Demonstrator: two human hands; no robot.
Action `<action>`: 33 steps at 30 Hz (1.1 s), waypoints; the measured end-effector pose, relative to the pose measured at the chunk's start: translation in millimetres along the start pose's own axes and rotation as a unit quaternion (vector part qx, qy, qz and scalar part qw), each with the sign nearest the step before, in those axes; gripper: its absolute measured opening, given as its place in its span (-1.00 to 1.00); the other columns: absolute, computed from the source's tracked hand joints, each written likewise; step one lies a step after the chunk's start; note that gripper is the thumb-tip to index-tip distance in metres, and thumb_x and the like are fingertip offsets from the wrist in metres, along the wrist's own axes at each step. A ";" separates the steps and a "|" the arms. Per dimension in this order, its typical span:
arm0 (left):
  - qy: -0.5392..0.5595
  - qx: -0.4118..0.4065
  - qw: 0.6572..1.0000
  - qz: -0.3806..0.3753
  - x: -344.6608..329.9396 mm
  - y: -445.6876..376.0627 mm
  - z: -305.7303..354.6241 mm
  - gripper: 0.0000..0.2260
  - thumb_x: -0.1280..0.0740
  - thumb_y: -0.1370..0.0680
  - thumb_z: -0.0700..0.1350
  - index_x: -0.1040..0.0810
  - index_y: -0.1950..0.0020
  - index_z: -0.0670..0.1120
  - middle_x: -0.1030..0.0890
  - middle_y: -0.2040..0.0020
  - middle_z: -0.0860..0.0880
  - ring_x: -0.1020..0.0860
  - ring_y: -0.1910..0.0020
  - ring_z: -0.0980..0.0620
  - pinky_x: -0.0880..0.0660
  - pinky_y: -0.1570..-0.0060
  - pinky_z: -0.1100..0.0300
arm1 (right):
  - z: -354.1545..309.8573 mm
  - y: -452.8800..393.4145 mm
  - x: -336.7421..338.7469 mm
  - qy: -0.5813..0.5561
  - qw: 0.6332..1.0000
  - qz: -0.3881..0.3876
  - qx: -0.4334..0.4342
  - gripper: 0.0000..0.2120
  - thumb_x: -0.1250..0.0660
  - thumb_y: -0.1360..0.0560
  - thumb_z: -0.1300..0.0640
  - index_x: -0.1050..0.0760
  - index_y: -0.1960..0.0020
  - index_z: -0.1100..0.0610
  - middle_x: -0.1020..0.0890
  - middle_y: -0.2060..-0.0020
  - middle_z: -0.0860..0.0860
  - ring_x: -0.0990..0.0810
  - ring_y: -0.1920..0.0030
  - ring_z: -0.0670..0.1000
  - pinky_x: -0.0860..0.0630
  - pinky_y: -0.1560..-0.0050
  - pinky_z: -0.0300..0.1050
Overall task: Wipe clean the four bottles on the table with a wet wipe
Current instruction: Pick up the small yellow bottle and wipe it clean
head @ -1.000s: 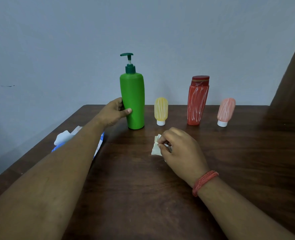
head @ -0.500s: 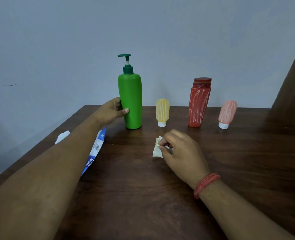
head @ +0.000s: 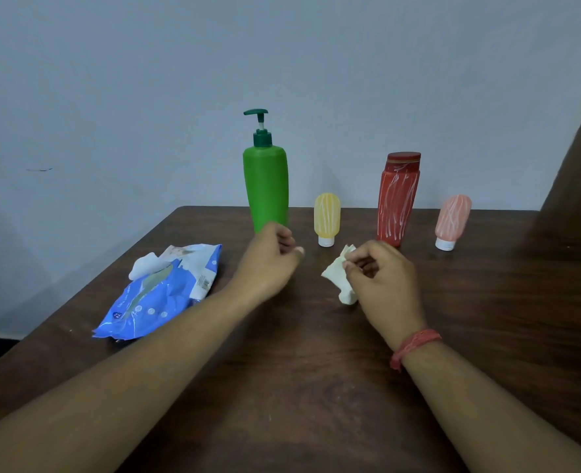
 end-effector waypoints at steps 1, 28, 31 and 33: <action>-0.017 0.010 0.999 -0.033 -17.5 -0.1 -1.2 -0.79 -0.43 -0.56 -0.12 -0.43 -0.10 -0.01 -0.58 -0.04 0.03 -0.57 -0.02 0.09 -0.49 -0.07 0.26 | 5.8 -1.2 4.1 -0.019 0.999 0.014 -0.022 -0.86 -0.45 -0.45 0.26 -0.57 0.21 0.06 -0.60 0.20 -0.09 -0.57 0.18 -0.14 -0.52 0.18 -0.27; -0.065 0.055 0.996 0.021 -85.2 -72.2 -17.5 -0.66 -0.45 -0.52 -0.14 -0.47 -0.24 -0.16 -0.64 -0.10 -0.11 -0.59 -0.07 -0.10 -0.50 0.02 0.09 | 55.9 -15.1 27.6 -0.054 0.986 0.077 -0.138 -0.86 -0.43 -0.48 0.23 -0.57 0.19 0.03 -0.63 0.19 -0.11 -0.61 0.13 -0.14 -0.56 0.12 -0.23; -0.046 0.045 0.998 -0.001 -80.0 -61.8 -16.9 -0.59 -0.49 -0.51 -0.14 -0.43 -0.28 -0.15 -0.63 -0.11 -0.07 -0.57 -0.06 -0.03 -0.47 0.00 0.12 | 53.6 -15.0 27.9 -0.052 0.987 0.072 -0.134 -0.87 -0.43 -0.48 0.24 -0.57 0.19 0.03 -0.63 0.20 -0.12 -0.61 0.14 -0.14 -0.56 0.11 -0.22; -0.018 0.035 0.999 -0.029 -76.1 -47.7 -15.7 -0.54 -0.52 -0.49 -0.14 -0.41 -0.31 -0.13 -0.62 -0.12 -0.04 -0.59 -0.11 -0.01 -0.52 -0.11 0.06 | 51.9 -15.3 26.7 -0.058 0.988 0.062 -0.130 -0.85 -0.42 -0.48 0.25 -0.57 0.19 0.03 -0.63 0.20 -0.11 -0.61 0.14 -0.13 -0.56 0.11 -0.22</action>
Point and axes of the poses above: each hand's wrist, its own y-axis away from the middle knuckle, its own x-axis out of the back of the hand, z = x × y, the point moved 10 cm from there along -y, towards the middle knuckle
